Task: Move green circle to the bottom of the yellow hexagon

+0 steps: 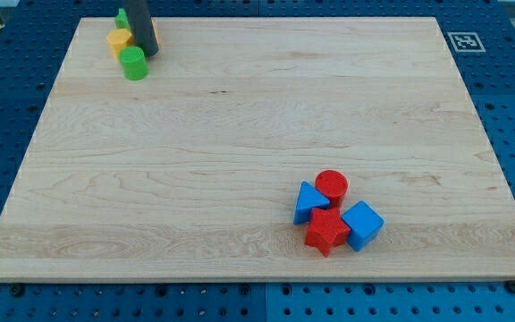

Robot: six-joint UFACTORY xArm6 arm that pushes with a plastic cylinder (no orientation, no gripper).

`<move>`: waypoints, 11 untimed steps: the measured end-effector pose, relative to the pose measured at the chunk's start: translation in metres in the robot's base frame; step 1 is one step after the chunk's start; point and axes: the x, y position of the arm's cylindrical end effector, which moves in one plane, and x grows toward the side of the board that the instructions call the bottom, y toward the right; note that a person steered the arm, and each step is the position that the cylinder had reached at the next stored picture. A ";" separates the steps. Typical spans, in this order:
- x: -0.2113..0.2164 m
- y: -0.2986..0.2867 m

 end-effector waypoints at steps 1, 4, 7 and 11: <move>0.000 -0.004; 0.000 -0.025; -0.014 0.017; 0.051 0.015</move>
